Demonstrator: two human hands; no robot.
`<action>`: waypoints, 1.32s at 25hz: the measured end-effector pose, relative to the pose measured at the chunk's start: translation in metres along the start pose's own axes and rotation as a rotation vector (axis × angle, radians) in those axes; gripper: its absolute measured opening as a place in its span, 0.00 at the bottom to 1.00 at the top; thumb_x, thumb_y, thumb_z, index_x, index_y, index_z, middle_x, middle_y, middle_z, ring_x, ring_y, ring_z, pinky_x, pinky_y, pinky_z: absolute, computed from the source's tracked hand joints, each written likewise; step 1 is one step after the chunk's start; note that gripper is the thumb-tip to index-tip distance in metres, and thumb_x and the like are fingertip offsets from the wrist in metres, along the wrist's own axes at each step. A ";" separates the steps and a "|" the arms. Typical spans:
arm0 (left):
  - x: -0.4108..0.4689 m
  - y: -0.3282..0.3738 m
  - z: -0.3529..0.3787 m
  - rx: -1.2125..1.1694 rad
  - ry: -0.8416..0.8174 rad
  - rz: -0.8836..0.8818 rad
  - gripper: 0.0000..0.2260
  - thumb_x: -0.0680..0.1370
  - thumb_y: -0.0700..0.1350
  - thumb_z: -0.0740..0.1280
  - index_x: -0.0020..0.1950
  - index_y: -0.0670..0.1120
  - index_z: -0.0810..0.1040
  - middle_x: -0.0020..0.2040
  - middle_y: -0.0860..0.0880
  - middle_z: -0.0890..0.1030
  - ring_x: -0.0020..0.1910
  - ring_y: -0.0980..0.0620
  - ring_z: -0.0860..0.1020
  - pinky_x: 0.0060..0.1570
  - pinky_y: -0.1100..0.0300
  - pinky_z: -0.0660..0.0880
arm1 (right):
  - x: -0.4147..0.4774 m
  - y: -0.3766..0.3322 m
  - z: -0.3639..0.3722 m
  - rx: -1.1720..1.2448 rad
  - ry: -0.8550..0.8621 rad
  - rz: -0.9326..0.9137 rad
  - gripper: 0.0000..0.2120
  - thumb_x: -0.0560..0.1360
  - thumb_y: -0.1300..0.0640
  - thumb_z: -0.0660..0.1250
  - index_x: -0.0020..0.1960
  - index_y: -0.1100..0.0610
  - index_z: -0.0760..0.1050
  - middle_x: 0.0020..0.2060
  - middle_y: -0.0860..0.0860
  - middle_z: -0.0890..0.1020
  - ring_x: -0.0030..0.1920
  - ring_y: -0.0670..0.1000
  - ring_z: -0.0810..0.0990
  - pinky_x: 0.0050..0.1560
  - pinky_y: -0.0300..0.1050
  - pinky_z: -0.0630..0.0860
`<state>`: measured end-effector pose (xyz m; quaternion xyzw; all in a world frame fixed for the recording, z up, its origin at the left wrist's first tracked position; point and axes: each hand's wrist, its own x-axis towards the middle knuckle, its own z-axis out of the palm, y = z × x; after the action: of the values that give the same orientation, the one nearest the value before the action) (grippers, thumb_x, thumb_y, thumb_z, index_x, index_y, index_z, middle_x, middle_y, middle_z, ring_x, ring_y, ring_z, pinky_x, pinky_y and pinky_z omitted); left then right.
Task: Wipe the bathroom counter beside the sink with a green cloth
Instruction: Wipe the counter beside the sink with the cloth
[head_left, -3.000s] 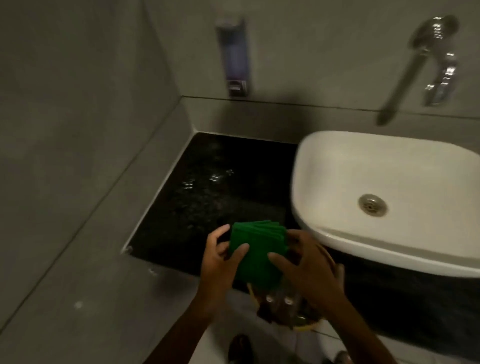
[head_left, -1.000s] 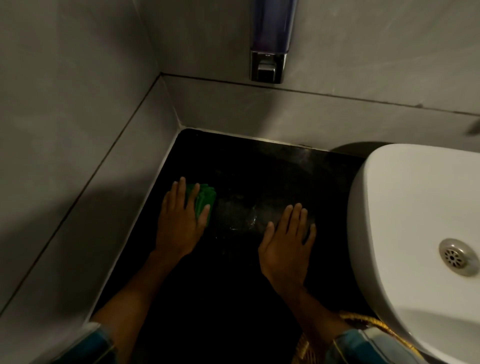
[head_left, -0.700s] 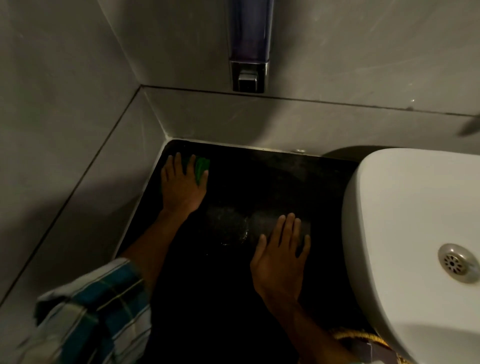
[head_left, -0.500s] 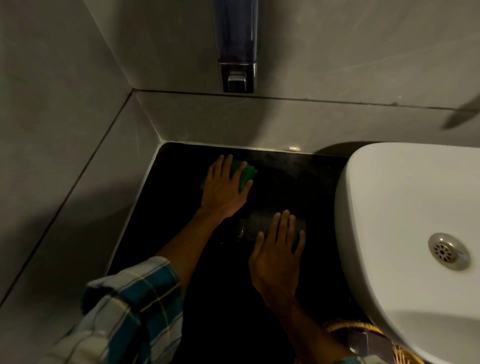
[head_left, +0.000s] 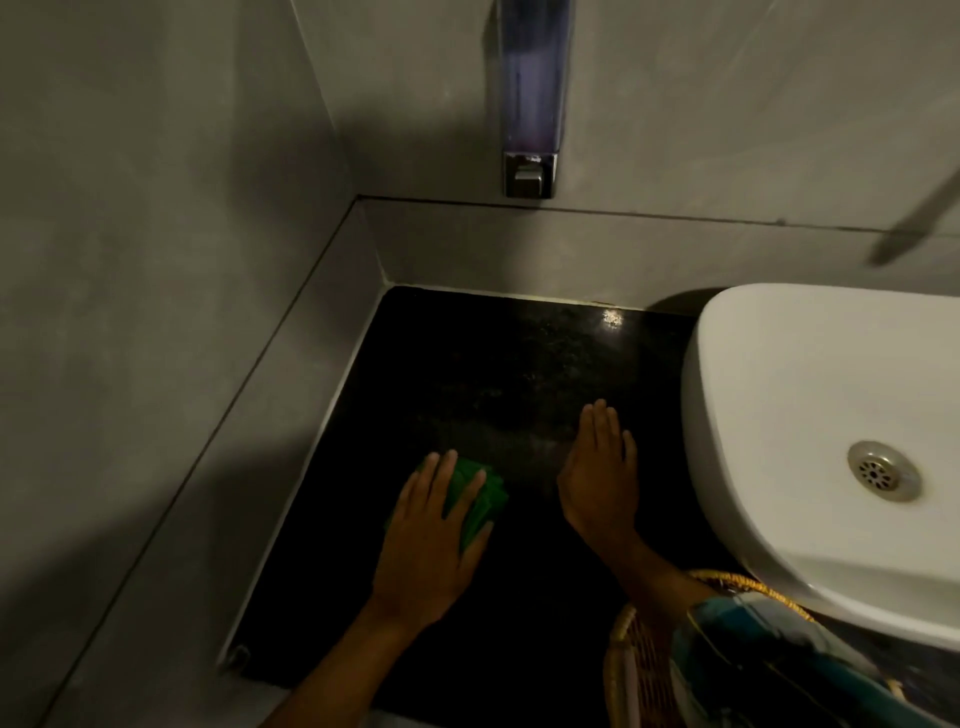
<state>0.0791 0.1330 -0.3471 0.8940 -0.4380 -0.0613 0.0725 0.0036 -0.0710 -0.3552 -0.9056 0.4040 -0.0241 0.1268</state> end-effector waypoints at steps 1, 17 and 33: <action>-0.016 -0.008 0.002 -0.015 -0.005 -0.021 0.25 0.78 0.63 0.49 0.74 0.56 0.58 0.78 0.45 0.58 0.77 0.45 0.53 0.74 0.48 0.58 | -0.006 0.007 0.001 -0.015 0.003 -0.009 0.28 0.76 0.58 0.51 0.76 0.61 0.57 0.77 0.58 0.60 0.77 0.56 0.56 0.75 0.55 0.52; -0.001 -0.062 -0.110 0.071 0.237 -0.386 0.25 0.78 0.59 0.54 0.73 0.51 0.62 0.76 0.38 0.60 0.76 0.38 0.55 0.74 0.41 0.54 | -0.115 -0.081 -0.056 0.063 0.091 -0.085 0.33 0.77 0.38 0.46 0.78 0.53 0.52 0.79 0.54 0.53 0.78 0.56 0.48 0.74 0.68 0.43; 0.133 0.034 -0.063 -0.231 -0.136 -0.141 0.31 0.77 0.65 0.47 0.76 0.54 0.44 0.79 0.43 0.42 0.77 0.46 0.37 0.75 0.47 0.36 | -0.016 -0.011 -0.031 -0.030 0.065 0.101 0.28 0.79 0.43 0.48 0.76 0.54 0.58 0.77 0.56 0.60 0.77 0.57 0.55 0.72 0.69 0.47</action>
<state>0.1449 0.0121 -0.2855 0.9019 -0.3681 -0.1768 0.1406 -0.0039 -0.0582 -0.3216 -0.8847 0.4532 -0.0410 0.1009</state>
